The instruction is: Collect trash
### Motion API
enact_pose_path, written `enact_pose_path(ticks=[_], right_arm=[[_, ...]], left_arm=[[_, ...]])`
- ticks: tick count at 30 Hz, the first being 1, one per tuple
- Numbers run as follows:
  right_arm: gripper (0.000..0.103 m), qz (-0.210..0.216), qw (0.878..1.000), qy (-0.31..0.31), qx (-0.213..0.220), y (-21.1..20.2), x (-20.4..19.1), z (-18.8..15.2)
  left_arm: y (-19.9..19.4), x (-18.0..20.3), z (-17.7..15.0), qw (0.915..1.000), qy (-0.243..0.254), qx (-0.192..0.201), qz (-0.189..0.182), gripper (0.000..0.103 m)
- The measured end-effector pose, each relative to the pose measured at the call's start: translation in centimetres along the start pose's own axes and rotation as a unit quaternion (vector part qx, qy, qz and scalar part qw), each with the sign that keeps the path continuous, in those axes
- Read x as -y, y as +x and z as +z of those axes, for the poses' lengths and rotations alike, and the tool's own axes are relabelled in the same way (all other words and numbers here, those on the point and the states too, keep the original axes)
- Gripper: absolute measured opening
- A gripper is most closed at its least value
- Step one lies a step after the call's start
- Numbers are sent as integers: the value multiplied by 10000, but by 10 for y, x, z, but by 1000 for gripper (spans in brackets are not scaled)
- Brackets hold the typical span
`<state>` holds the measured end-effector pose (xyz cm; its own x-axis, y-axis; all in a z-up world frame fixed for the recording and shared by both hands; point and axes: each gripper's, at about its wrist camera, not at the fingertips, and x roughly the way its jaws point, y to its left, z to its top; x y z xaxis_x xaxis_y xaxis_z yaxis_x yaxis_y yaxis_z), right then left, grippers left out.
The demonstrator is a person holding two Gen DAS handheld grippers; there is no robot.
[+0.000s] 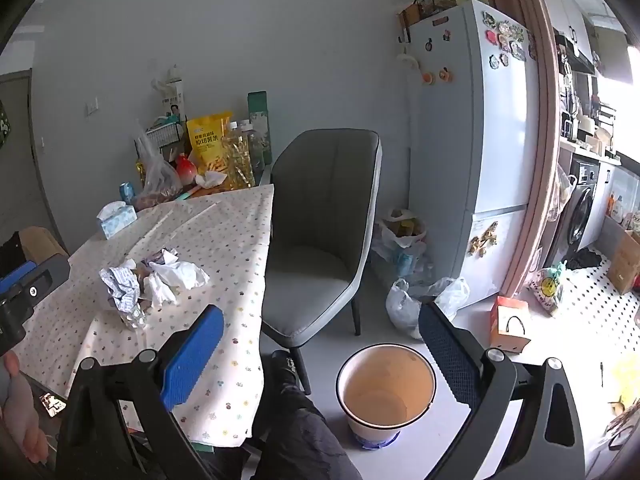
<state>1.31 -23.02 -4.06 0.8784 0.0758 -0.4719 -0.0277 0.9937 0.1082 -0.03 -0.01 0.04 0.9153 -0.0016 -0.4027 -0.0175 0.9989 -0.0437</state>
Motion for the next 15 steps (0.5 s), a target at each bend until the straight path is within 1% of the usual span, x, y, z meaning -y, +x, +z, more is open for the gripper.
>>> enact_pose_path(ticks=[4, 6, 7, 10, 11, 15], right_arm=[[96, -3, 9999, -59, -83, 4, -9, -4], [96, -8, 9999, -93, -130, 6, -12, -5], [96, -2, 9999, -100, -130, 5, -13, -5], [96, 69, 9998, -155, -104, 6, -16, -7], [96, 55, 9998, -170, -105, 6, -17, -8], [96, 82, 9997, -182, -132, 8, -15, -8]], left_arm=[[-4, 4, 0, 10000, 10, 74, 7, 98], [0, 7, 2, 10000, 26, 29, 11, 98], [-1, -3, 3, 9999, -108, 23, -33, 98], [7, -8, 3, 9999, -114, -26, -25, 98], [3, -4, -2, 10000, -69, 55, 5, 98], [2, -4, -5, 10000, -65, 40, 5, 98]])
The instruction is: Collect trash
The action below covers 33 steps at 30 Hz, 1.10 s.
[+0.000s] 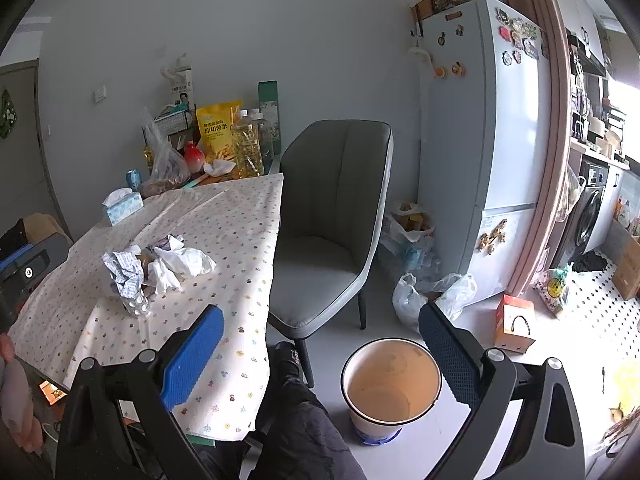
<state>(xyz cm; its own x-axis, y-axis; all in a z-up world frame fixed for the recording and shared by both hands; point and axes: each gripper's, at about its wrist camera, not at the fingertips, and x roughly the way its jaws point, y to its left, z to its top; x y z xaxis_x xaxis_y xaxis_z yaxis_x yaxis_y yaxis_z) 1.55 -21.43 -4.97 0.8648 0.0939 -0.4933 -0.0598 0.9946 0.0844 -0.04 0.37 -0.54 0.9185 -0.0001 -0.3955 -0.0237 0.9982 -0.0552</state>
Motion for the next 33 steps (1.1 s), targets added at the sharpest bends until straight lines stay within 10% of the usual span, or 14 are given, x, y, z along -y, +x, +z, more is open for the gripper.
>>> enact_pose_path(ticks=[33], right_arm=[[96, -10, 10000, 71, 48, 0, 7, -4]], left_arm=[[-5, 4, -4, 10000, 26, -81, 37, 98]])
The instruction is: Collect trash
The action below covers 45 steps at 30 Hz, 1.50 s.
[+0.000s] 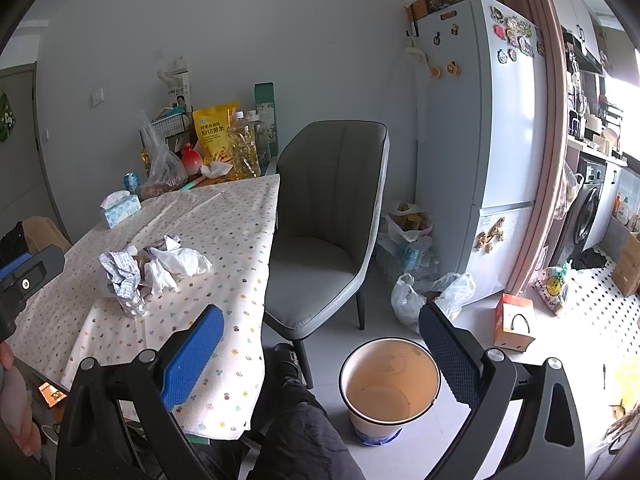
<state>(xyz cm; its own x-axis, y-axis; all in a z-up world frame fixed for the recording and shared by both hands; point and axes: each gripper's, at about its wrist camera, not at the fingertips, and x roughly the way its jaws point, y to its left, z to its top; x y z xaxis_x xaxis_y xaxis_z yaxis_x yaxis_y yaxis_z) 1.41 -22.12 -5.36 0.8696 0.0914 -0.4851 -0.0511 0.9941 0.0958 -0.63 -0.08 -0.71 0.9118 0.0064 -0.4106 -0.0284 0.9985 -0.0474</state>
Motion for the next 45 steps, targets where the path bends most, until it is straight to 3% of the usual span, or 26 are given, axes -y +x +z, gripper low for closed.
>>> enact_pose_path(ticks=[27, 36, 45], right_arm=[[96, 42, 10000, -22, -14, 0, 0, 0], [95, 496, 9985, -169, -178, 24, -17, 6], [95, 842, 9953, -230, -414, 61, -34, 10]], left_arm=[[-2, -1, -1, 9999, 32, -49, -120, 98], [19, -29, 2, 9996, -144, -212, -155, 98], [67, -69, -3, 9961, -578, -664, -45, 75]])
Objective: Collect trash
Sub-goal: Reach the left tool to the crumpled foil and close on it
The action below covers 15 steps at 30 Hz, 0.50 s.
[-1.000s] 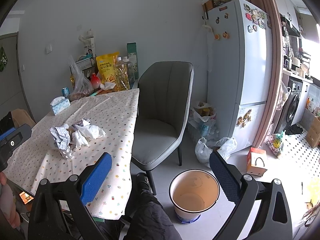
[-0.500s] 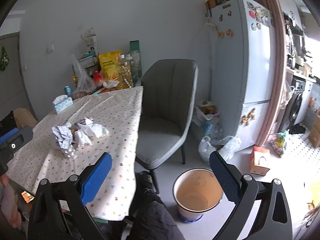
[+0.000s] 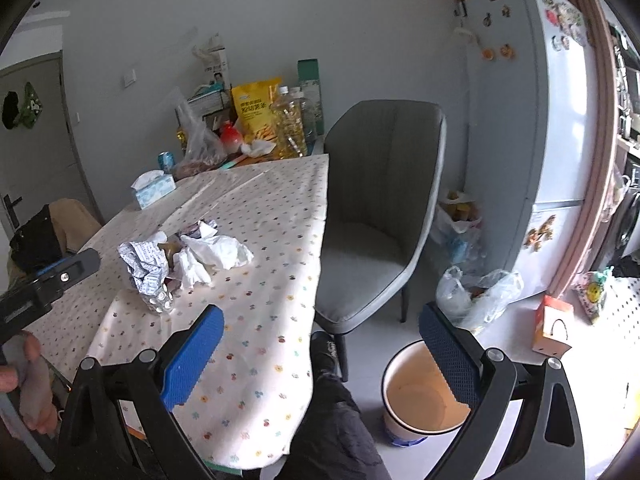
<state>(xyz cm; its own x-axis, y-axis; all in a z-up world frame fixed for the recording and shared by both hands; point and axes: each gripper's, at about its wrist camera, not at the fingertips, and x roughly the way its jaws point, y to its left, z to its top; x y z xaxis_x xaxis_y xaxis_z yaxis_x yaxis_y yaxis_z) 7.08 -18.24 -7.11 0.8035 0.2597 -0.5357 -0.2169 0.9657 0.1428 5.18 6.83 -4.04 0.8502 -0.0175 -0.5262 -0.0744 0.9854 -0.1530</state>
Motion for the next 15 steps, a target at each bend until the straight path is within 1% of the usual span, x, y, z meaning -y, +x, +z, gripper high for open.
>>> enact_pose_path(ticks=[2, 6, 12, 14, 15], right_arm=[[95, 110, 9999, -11, -50, 10, -2, 0], [89, 393, 9990, 24, -230, 29, -4, 1], [88, 689, 9965, -100, -454, 50, -13, 3], [88, 737, 9959, -126, -507, 55, -16, 5], [88, 762, 9955, -113, -543, 58, -17, 6]], left_arm=[[10, -8, 0, 9999, -87, -84, 13, 72], [28, -17, 4, 9997, -205, -136, 87, 71], [58, -23, 10, 9992, -204, -329, 113, 70], [70, -25, 11, 9988, -243, -412, 113, 52], [77, -28, 11, 9980, -293, -552, 99, 23]])
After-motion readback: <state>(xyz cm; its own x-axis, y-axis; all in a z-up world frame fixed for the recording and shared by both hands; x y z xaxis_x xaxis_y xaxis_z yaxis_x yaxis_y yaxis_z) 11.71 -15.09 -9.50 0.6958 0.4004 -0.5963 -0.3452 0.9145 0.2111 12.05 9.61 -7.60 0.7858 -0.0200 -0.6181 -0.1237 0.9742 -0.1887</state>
